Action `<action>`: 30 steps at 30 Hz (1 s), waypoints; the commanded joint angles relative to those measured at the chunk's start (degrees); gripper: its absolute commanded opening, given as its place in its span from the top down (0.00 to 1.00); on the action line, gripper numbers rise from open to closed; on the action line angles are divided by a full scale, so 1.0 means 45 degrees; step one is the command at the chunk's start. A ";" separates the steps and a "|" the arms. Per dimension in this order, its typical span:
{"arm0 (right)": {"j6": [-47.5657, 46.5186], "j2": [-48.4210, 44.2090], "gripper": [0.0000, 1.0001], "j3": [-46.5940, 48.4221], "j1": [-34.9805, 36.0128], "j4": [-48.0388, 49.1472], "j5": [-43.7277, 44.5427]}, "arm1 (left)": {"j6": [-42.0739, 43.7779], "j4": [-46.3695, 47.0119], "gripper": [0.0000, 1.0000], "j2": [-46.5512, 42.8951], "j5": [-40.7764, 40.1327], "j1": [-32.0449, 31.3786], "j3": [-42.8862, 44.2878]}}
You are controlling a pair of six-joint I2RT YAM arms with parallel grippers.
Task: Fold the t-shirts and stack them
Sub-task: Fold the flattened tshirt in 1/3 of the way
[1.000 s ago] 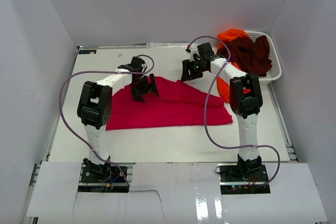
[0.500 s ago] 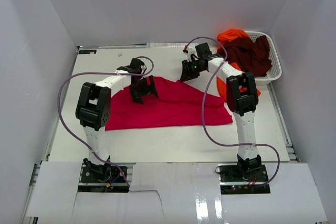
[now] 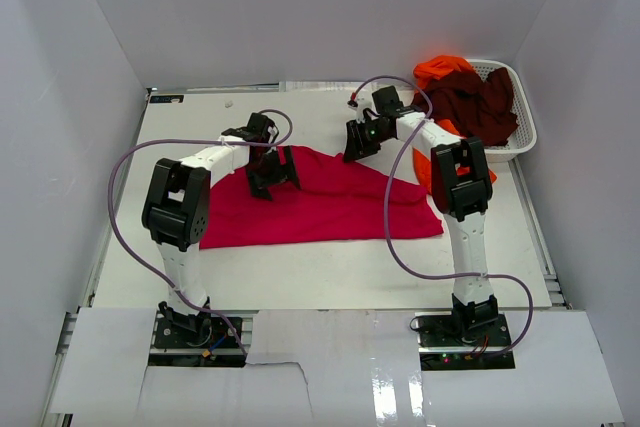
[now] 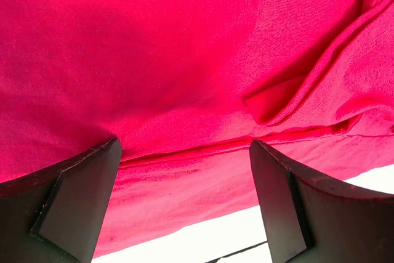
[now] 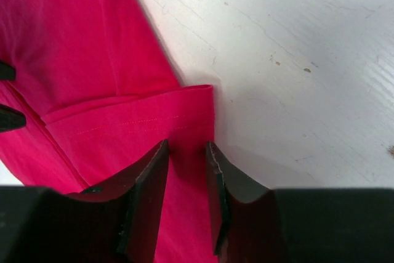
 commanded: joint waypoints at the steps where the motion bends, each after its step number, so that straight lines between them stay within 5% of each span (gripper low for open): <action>1: -0.0204 -0.0208 0.65 -0.0225 0.0031 -0.0026 -0.0332 | 0.0180 -0.0171 0.03 -0.0598 -0.0304 0.0058 -0.0114; 5: -0.0184 -0.0189 0.63 -0.0284 0.0031 0.0072 -0.0410 | 0.0199 -0.0171 0.03 -0.0578 -0.0285 0.0058 -0.0095; 6: -0.0184 -0.0150 0.70 -0.0265 0.0031 0.0111 -0.0449 | 0.0199 -0.0171 0.03 -0.0578 -0.0323 0.0058 -0.0075; 7: -0.0126 -0.0111 0.90 -0.0207 0.0031 0.0092 -0.0468 | 0.0219 -0.0191 0.03 -0.0597 -0.0324 0.0058 -0.0094; 8: -0.0106 -0.0111 0.92 -0.0167 0.0050 0.0111 -0.0333 | 0.0219 -0.0191 0.03 -0.0598 -0.0343 0.0058 -0.0095; 23: 0.0890 -0.0307 0.92 0.1960 -0.0925 0.1088 0.1523 | 0.0316 -0.0191 0.03 -0.1007 -0.0343 0.0058 -0.0856; 30: 0.1300 0.0805 0.89 0.3757 -0.1765 0.1225 0.0881 | 0.0453 -0.0250 0.03 -0.0930 -0.0344 0.0078 -0.0817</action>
